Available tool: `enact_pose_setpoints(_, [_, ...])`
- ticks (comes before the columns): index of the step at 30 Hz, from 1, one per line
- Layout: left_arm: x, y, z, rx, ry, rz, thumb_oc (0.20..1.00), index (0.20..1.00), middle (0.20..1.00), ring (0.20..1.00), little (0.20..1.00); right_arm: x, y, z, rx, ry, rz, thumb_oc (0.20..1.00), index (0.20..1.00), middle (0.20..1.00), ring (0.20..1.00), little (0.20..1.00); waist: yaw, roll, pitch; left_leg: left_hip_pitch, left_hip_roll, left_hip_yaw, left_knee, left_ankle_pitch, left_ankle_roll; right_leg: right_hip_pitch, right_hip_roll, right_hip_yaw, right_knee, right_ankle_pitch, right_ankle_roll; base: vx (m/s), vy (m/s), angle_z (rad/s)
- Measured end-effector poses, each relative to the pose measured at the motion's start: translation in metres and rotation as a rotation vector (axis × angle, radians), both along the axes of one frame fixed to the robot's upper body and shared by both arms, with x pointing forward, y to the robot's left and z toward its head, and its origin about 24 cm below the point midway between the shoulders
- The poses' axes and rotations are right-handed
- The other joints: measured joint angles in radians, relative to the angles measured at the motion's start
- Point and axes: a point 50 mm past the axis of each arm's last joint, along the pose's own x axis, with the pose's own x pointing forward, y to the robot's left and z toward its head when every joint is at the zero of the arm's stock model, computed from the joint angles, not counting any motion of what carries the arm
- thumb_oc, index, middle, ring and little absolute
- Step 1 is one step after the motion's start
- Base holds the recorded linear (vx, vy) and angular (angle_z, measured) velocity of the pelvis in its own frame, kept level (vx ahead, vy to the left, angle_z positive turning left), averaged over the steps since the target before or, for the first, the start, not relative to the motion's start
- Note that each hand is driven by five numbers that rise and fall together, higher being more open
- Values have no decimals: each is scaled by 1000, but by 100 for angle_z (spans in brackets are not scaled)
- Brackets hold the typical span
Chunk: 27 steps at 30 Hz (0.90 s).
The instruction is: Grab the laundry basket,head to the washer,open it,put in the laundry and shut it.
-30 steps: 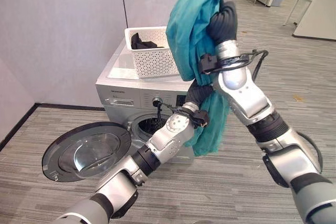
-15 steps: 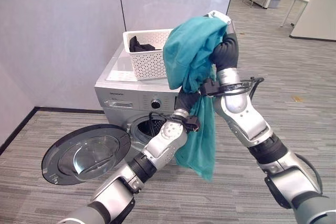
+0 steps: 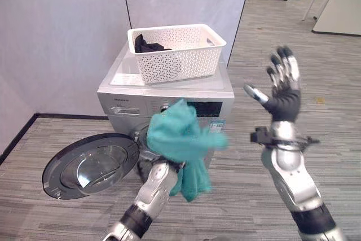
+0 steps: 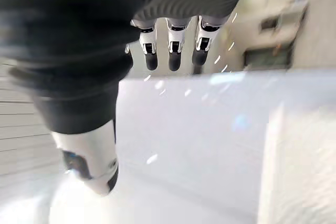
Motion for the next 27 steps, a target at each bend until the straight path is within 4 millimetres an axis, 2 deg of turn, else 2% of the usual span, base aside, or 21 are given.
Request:
enact_pose_setpoints(4, [-13,7,-16,2,59,9,200,200,200,200,200,-14,-13,-20,27,71,-69,1000,1000,1000,1000,1000,1,6,19,0,-4,-1,-16,4,-3,-6,-1,-1,0,-2,1,-1,2,1])
enact_pose_setpoints(8, [-15,7,-17,-7,56,-1,200,200,200,200,200,-22,-22,-28,22,100,-131,1000,1000,1000,1000,1000,-3,18,31,-22,-4,0,-17,7,-4,-34,-1,-2,0,-2,1,-68,27,-1])
enact_pose_setpoints(11, [-15,6,-16,-15,54,3,200,200,200,200,200,-23,-25,-33,23,119,-155,1000,1000,1000,1000,1000,-7,27,74,-50,-2,15,-13,13,0,-72,-4,3,7,7,0,-105,66,-10])
enact_pose_setpoints(12, [-15,6,-16,-17,54,2,200,200,200,200,200,-21,-26,-37,29,137,-171,1000,1000,1000,1000,1000,-10,42,91,-76,-4,22,-15,14,1,-97,-6,11,4,15,2,-81,78,-20])
enact_pose_setpoints(14, [-13,6,-15,-36,55,13,200,200,200,200,200,-20,-27,-39,38,144,-182,1000,1000,1000,1000,1000,-22,33,117,-96,-5,41,-15,12,-1,-135,-12,27,8,23,4,-81,50,-22])
enact_pose_setpoints(15, [-11,7,-13,-41,46,20,200,200,200,200,200,-19,-26,-38,45,135,-185,1000,1000,1000,1000,1000,-17,41,128,-103,-6,49,-16,15,4,-141,-12,38,8,28,7,-184,63,-25])
enact_pose_setpoints(16, [-5,6,-7,-45,26,26,200,200,200,200,200,-17,-26,-38,67,131,-199,1000,1000,1000,1000,1000,-35,29,163,-124,-9,56,-8,20,11,-176,-18,45,21,35,10,-226,77,-26])
enact_pose_setpoints(20, [24,4,20,-41,-70,81,200,200,200,200,200,-3,-13,-35,150,96,-216,1000,1000,1000,1000,1000,-32,3,237,-193,-12,99,6,24,21,-275,-30,90,50,49,20,-154,22,-27])
enact_pose_setpoints(24, [54,6,53,-85,-156,203,200,200,200,200,200,20,-3,-40,231,108,-265,1000,1000,1000,1000,1000,-26,-28,318,-261,-8,99,24,29,29,-340,-28,92,58,61,20,-126,-30,-2])
enact_pose_setpoints(25, [71,4,69,-137,-175,276,200,200,200,200,200,31,1,-38,271,98,-290,1000,1000,1000,1000,1000,-15,-30,327,-331,2,93,49,29,29,-406,-25,90,78,62,19,-162,-59,1])
enact_pose_setpoints(27, [91,-5,103,-158,-236,289,200,200,200,200,200,45,12,-22,296,50,-269,1000,1000,1000,1000,1000,-2,-36,411,-379,9,77,75,37,41,-450,-24,82,111,66,17,-154,-46,12])
